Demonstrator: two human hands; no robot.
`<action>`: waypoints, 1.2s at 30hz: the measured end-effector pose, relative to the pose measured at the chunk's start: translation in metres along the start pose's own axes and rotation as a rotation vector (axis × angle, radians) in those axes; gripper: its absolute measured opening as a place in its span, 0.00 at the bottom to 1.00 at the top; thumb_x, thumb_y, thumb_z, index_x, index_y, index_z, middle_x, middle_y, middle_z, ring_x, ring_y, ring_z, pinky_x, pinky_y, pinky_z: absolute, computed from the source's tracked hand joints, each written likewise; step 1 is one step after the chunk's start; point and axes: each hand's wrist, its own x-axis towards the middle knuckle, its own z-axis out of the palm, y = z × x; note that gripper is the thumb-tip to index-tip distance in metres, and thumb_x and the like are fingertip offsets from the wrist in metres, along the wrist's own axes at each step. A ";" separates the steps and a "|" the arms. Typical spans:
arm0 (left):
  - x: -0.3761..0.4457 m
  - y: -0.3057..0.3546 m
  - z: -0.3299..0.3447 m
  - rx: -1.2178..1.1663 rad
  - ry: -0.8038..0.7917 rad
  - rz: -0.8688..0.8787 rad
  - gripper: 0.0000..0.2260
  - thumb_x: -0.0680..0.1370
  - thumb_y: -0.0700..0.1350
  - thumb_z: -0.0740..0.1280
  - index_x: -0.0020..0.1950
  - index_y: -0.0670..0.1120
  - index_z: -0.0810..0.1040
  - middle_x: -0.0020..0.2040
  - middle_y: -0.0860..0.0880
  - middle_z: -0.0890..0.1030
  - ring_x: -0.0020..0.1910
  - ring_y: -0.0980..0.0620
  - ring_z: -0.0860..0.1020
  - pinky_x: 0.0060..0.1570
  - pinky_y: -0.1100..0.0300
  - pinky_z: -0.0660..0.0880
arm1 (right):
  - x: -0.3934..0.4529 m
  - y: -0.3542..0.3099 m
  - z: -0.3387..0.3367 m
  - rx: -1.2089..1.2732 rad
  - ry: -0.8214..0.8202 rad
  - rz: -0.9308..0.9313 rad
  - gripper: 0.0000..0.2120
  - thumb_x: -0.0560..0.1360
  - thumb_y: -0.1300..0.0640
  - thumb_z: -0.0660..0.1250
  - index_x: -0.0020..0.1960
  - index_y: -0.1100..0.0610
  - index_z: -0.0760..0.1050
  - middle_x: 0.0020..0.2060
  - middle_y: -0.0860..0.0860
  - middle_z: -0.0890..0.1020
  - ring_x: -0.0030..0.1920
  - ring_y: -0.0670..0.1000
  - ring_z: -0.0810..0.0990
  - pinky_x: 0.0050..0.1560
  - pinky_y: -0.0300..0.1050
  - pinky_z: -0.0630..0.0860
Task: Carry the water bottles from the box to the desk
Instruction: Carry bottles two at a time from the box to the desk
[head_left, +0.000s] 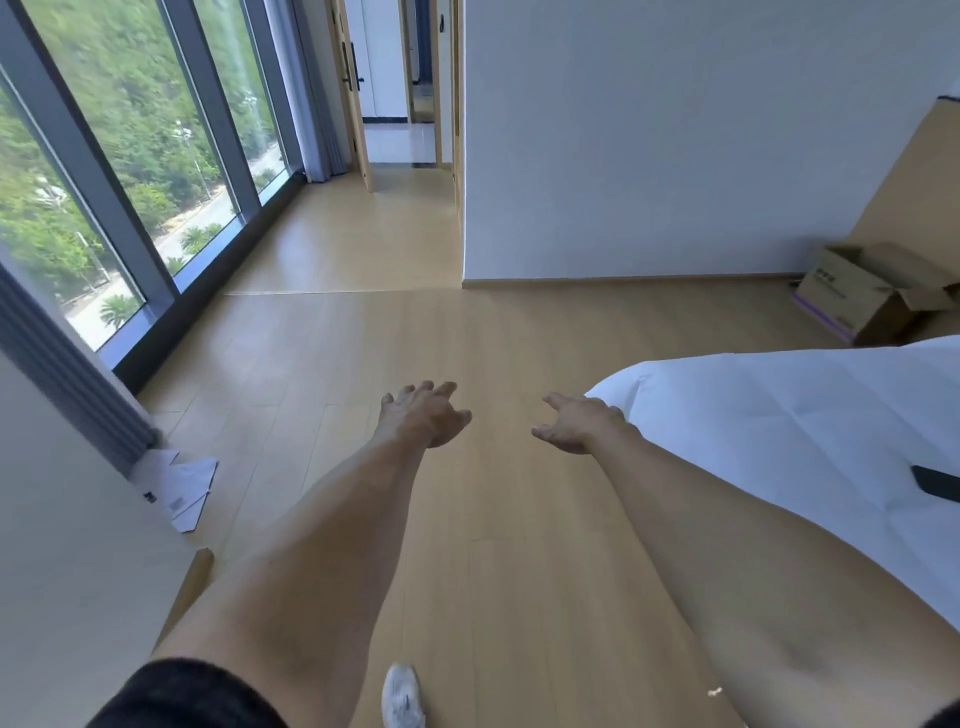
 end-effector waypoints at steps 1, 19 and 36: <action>0.021 -0.002 -0.002 0.001 -0.001 0.004 0.28 0.81 0.61 0.56 0.80 0.56 0.59 0.79 0.49 0.63 0.77 0.45 0.61 0.73 0.42 0.58 | 0.019 -0.002 -0.005 -0.004 0.004 0.009 0.32 0.79 0.37 0.57 0.79 0.44 0.54 0.77 0.51 0.63 0.75 0.57 0.64 0.71 0.57 0.62; 0.403 -0.017 -0.117 0.097 -0.046 0.246 0.28 0.82 0.59 0.55 0.81 0.56 0.56 0.80 0.48 0.62 0.78 0.45 0.61 0.75 0.44 0.58 | 0.333 -0.051 -0.147 0.059 0.050 0.209 0.32 0.79 0.39 0.59 0.79 0.44 0.55 0.77 0.50 0.64 0.75 0.56 0.64 0.71 0.55 0.63; 0.749 0.086 -0.179 0.150 -0.065 0.324 0.29 0.81 0.63 0.54 0.81 0.57 0.57 0.79 0.48 0.63 0.77 0.44 0.61 0.72 0.44 0.58 | 0.648 0.027 -0.255 0.167 0.045 0.258 0.33 0.77 0.37 0.61 0.79 0.44 0.57 0.76 0.52 0.67 0.74 0.57 0.66 0.72 0.54 0.62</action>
